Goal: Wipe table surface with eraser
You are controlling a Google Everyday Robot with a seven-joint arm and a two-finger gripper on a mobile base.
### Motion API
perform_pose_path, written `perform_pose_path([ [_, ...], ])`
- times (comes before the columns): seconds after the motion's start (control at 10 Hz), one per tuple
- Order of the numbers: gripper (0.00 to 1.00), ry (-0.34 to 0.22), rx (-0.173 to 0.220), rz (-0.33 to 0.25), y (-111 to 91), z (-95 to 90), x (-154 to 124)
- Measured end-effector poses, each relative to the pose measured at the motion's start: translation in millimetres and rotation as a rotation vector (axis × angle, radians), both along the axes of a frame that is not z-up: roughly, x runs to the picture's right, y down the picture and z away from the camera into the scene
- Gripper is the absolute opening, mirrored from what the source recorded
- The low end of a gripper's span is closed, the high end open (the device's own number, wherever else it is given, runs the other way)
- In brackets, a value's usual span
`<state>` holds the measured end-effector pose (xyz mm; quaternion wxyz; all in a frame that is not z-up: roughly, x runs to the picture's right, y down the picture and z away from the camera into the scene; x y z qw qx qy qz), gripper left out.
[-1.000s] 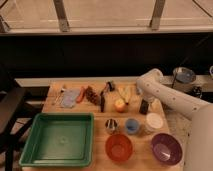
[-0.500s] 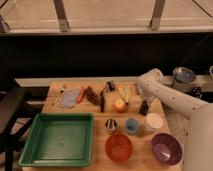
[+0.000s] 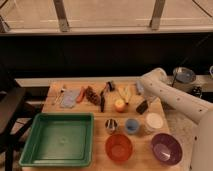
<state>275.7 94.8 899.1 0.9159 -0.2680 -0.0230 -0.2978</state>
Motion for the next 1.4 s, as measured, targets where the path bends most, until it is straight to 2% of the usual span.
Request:
perform_pose_path([
  [0.3, 0.00, -0.015, -0.009, 0.023, 8, -11.2, -6],
  [0.5, 0.00, -0.003, -0.040, 0.030, 15, -13.4, -2],
  [0.7, 0.00, 0.018, -0.054, 0.025, 15, -10.3, 8],
  [0.9, 0.00, 0.028, -0.063, 0.012, 6, 2.3, 16],
  [1.3, 0.00, -0.028, -0.061, 0.006, -9, 26.7, 2],
  [1.4, 0.00, -0.074, -0.045, 0.017, -12, 27.6, -15],
])
